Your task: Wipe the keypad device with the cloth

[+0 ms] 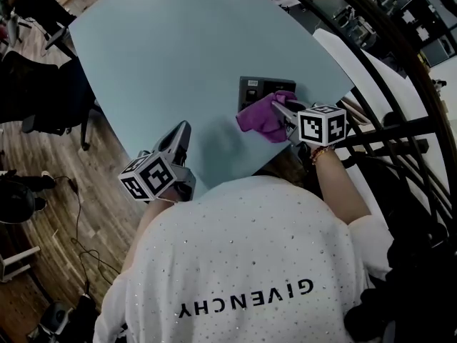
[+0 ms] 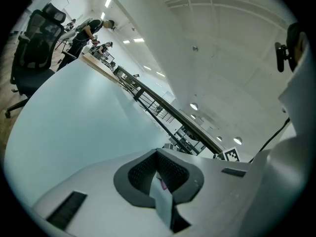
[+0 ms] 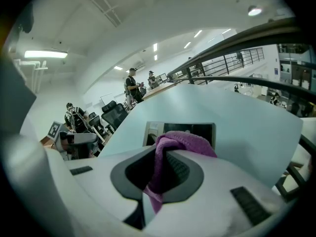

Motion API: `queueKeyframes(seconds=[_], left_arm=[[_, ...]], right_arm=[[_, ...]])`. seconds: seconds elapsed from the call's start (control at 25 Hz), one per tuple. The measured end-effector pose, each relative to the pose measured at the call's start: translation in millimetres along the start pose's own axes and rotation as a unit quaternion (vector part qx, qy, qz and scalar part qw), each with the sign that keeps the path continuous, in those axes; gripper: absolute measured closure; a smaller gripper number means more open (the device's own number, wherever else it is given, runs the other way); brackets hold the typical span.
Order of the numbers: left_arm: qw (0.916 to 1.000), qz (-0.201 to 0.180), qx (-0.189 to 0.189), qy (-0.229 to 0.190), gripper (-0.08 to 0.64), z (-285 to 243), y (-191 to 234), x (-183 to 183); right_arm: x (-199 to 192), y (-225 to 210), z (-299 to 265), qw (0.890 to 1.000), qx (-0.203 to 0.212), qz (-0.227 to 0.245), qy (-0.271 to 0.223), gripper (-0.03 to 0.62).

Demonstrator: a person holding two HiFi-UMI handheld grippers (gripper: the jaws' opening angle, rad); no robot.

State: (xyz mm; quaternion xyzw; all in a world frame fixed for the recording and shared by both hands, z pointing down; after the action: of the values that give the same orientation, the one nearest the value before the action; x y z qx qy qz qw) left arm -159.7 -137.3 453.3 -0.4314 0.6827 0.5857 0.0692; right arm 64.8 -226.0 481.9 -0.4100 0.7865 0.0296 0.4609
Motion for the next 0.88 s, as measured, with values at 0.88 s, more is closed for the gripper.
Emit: queueKeyframes(seconds=[0.88], left_arm=[[0.9996,0.013,-0.018,0.019,0.56,-11.7,-9.0,-11.6]], right_arm=[[-13.8,-58.6,46.5,0.994,-0.08,-0.066,-0.021,0.569]])
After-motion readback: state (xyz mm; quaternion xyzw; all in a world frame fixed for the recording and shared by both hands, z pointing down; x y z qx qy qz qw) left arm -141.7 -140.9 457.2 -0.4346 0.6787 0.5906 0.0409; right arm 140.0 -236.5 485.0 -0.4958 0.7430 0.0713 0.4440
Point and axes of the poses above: the fingertips, and each gripper's own axes: z backward along the fingers, y to its left, x out of its top, the point moved 1 cm from there along z, backward along the fingers, and after that the axes turned 6 degrees about z, right-handed, at the moved point
